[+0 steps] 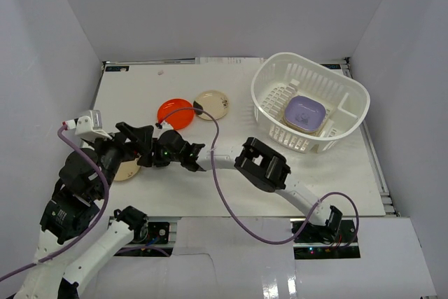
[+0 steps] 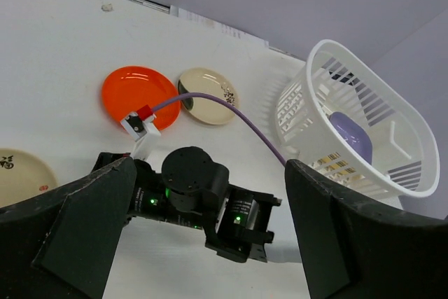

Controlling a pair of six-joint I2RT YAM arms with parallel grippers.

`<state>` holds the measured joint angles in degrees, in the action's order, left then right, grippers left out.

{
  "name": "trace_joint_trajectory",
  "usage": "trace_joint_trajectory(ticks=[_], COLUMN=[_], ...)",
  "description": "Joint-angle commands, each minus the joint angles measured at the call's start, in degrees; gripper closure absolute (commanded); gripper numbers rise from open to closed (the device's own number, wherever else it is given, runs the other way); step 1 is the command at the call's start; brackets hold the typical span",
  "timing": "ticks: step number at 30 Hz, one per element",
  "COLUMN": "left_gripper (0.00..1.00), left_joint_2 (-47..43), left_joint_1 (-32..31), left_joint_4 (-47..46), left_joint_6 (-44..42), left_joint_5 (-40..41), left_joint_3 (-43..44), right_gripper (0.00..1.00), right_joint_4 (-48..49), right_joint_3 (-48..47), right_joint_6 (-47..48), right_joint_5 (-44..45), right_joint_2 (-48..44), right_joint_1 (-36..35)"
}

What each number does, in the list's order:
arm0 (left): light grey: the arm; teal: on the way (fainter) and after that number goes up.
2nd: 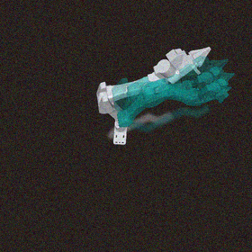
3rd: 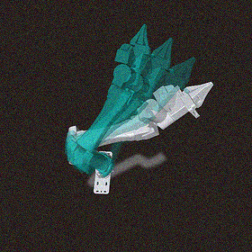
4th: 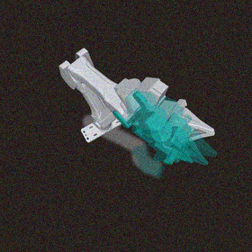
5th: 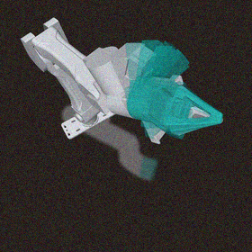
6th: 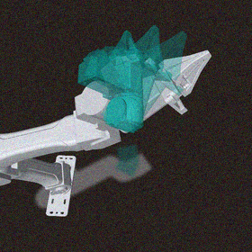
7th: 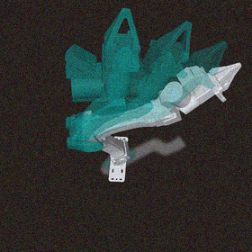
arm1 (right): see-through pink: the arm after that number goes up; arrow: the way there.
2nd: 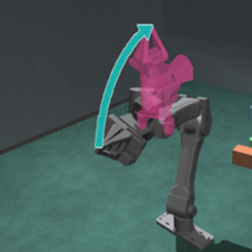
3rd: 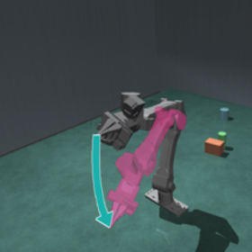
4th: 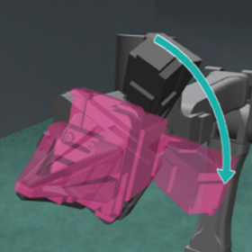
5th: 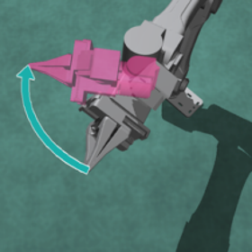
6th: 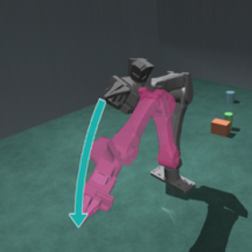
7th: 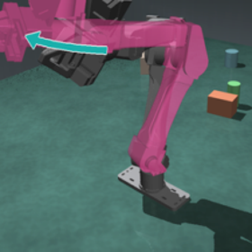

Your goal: Place the plates into the plastic bin on the countertop

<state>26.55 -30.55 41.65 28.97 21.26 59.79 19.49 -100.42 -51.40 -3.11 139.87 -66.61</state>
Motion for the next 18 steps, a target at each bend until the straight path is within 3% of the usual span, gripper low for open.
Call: trace_joint_trajectory(ticks=[1, 5, 8, 12, 18], left_gripper=[0.02, 0.02, 0.02, 0.02, 0.02], left_joint_2=[0.3, 0.0, 0.6, 1.3, -0.3], left_joint_1=[0.0, 0.0, 0.0, 0.0, 0.0], left_joint_4=[4.2, 5.5, 6.3, 7.3, 2.6], left_joint_6=[0.6, 1.8, 2.7, 5.0, 7.9], left_joint_5=[-0.4, -0.9, -0.6, 1.1, 0.5], left_joint_3=[2.4, 2.1, 1.8, 0.9, -2.5], right_gripper=[0.42, 0.46, 0.6, 0.9, 0.92], right_joint_4=[2.3, -0.2, -0.2, 5.1, 12.3], right_joint_3=[-6.7, -10.3, -14.4, -9.1, 8.3], right_joint_6=[-6.9, -7.4, -10.2, -12.5, -4.6], right_joint_5=[-2.2, -1.4, -5.3, -6.1, -3.6], right_joint_2=[5.2, 8.4, 12.3, 10.4, -6.4], right_joint_1=[-0.3, 0.1, 1.1, 1.8, 1.9])
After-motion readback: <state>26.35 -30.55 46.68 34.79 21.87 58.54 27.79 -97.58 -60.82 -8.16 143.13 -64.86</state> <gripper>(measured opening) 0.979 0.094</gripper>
